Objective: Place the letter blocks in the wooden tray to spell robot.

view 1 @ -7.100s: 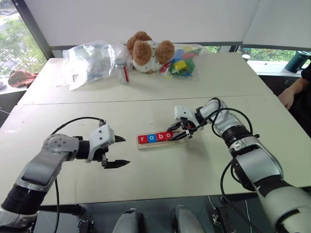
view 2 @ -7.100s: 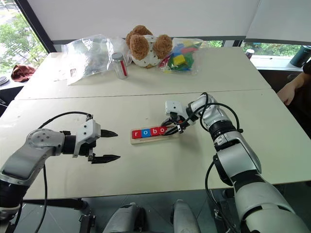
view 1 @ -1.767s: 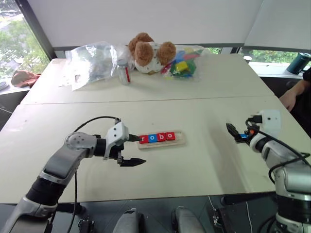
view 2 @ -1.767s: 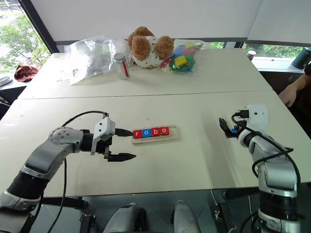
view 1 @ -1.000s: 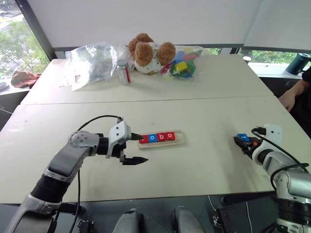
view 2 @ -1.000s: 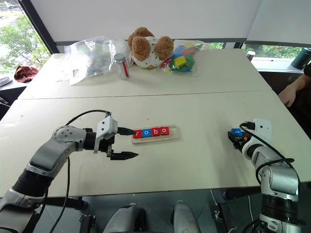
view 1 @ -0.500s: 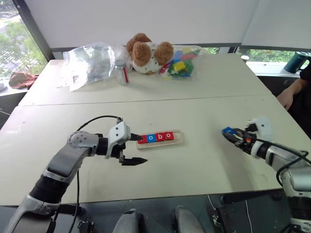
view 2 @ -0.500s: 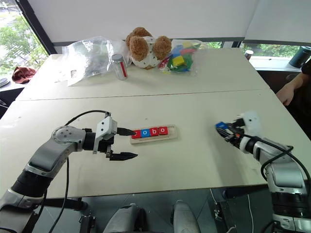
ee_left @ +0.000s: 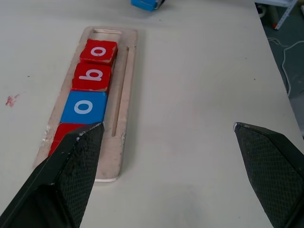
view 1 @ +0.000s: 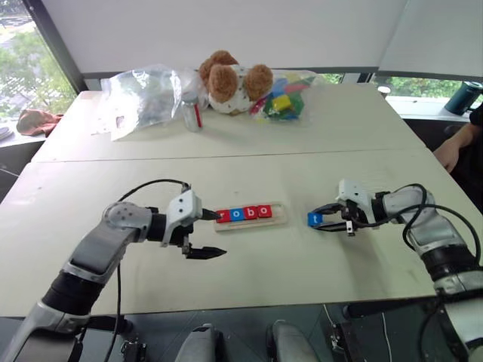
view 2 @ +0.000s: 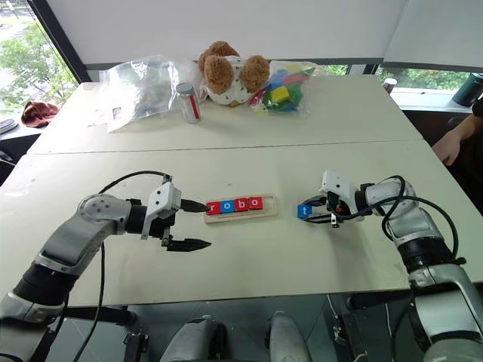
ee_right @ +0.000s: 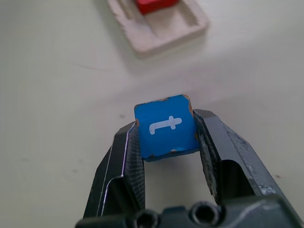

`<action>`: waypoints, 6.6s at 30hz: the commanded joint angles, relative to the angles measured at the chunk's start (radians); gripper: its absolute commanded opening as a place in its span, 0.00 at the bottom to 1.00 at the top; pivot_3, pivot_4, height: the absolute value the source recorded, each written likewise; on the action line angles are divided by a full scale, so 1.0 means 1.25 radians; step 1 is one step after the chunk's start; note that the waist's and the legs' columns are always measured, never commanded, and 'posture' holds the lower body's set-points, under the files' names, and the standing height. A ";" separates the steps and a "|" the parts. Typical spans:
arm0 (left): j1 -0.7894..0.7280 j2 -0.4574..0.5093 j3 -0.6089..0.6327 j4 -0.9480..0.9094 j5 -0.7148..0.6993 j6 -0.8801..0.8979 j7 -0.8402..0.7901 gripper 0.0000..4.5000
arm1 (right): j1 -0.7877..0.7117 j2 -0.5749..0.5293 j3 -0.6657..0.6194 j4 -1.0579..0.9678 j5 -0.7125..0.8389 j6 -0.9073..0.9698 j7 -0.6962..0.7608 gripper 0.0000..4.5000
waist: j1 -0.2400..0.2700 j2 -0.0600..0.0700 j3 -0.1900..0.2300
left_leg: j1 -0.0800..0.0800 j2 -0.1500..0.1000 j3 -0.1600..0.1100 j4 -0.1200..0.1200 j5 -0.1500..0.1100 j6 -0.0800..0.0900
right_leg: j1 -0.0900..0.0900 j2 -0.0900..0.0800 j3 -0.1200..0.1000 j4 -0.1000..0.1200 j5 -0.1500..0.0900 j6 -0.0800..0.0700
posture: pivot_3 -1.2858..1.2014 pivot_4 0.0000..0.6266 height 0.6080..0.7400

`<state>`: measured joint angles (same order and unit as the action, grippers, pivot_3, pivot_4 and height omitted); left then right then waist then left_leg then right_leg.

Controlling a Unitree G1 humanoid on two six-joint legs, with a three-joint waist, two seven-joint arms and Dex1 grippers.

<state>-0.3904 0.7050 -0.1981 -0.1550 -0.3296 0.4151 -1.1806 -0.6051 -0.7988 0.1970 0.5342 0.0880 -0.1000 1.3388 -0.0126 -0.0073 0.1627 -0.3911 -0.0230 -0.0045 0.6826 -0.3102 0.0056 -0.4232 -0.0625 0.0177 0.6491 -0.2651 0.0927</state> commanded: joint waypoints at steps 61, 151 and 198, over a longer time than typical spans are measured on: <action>-0.024 0.066 0.028 0.124 0.060 -0.083 -0.050 1.00 | -0.290 0.180 0.047 0.306 -0.089 -0.086 0.103 0.26 | 0.002 0.001 0.000 | -0.001 -0.001 0.000 0.000 0.001 -0.001 | -0.002 -0.002 0.000 0.000 0.000 0.000 | 0.52 0.24 1.00; 0.006 0.007 0.019 0.085 0.065 -0.066 0.003 1.00 | -0.379 0.245 0.050 0.425 -0.202 -0.224 0.005 0.99 | -0.006 0.001 0.000 | -0.001 0.000 0.000 -0.001 0.003 -0.006 | -0.003 -0.001 0.000 0.001 0.000 0.000 | 0.52 0.24 1.00; 0.175 0.105 0.229 -0.059 -0.084 0.078 0.089 1.00 | -0.031 0.178 -0.070 -0.120 -0.034 0.230 -0.360 0.99 | -0.001 0.002 0.000 | -0.004 0.000 0.000 -0.001 -0.001 -0.001 | -0.004 -0.002 0.000 -0.001 0.001 -0.002 | 0.52 0.24 1.00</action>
<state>-0.1671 0.8228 0.0595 -0.2012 -0.4237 0.5153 -1.0745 -0.6353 -0.5828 0.1151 0.4244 0.0245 0.1963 0.8774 -0.0145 -0.0051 0.1629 -0.3954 -0.0230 -0.0039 0.6818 -0.3110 0.0044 -0.4281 -0.0645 0.0173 0.6480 -0.2635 0.0902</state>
